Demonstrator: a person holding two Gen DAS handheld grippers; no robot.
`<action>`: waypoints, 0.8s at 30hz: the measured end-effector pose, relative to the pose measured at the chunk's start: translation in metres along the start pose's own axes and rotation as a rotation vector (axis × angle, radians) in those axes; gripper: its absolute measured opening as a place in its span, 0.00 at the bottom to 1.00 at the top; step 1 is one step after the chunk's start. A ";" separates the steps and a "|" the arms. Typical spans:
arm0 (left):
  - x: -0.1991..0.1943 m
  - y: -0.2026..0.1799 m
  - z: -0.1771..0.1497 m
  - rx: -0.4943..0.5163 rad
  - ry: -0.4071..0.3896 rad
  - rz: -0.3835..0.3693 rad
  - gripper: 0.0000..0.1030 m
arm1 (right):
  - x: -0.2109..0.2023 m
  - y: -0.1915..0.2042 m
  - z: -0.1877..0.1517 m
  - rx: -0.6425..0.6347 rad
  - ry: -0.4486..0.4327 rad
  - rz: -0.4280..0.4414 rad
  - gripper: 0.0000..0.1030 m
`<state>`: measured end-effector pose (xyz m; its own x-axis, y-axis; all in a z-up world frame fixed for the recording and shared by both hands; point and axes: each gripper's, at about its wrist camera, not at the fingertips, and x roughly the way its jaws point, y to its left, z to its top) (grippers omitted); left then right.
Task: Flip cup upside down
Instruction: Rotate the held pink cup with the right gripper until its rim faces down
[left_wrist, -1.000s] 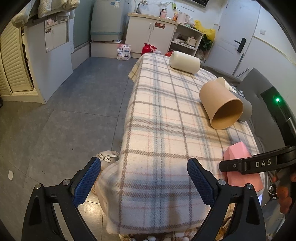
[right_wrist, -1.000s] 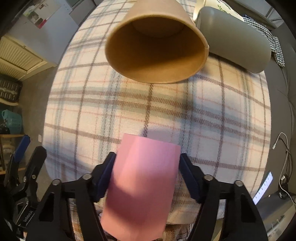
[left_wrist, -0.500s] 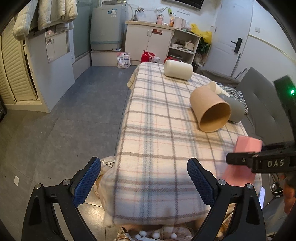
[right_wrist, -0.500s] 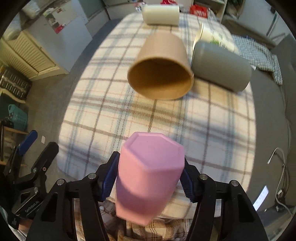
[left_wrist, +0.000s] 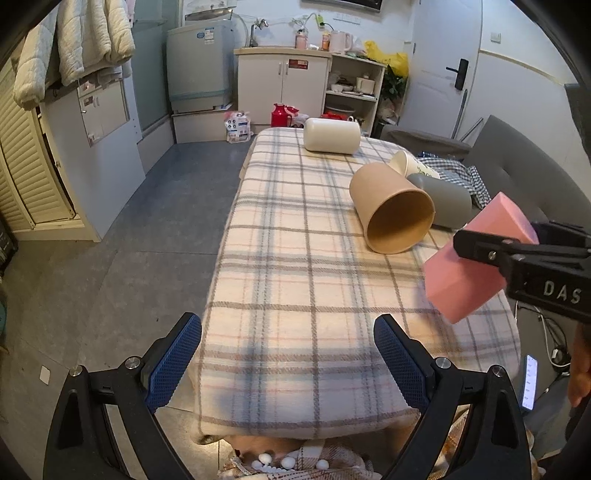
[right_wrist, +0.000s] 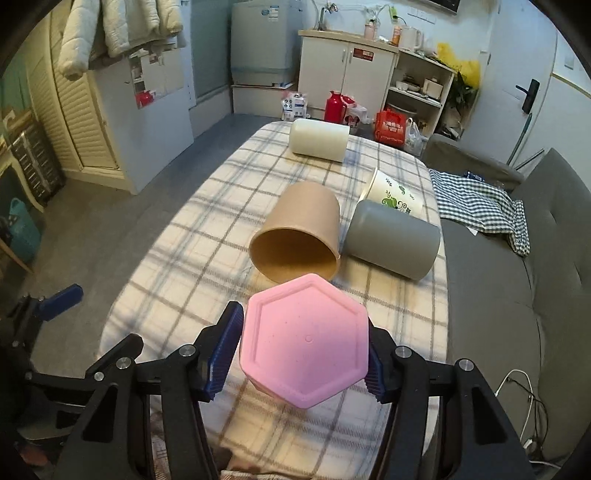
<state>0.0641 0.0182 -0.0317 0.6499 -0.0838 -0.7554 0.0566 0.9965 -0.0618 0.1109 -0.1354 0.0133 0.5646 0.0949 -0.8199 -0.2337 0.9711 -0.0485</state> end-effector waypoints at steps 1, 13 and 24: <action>0.001 -0.001 0.000 0.002 0.000 0.007 0.94 | 0.003 -0.002 -0.001 0.010 0.006 0.007 0.57; 0.021 -0.005 0.013 -0.008 0.003 0.053 0.94 | 0.029 -0.011 -0.010 0.044 0.031 0.069 0.57; 0.038 -0.010 0.008 0.001 0.045 0.047 0.94 | 0.045 -0.012 -0.008 0.036 0.059 0.077 0.57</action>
<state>0.0946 0.0052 -0.0545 0.6172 -0.0368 -0.7859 0.0276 0.9993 -0.0251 0.1326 -0.1444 -0.0283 0.4979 0.1574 -0.8528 -0.2458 0.9687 0.0353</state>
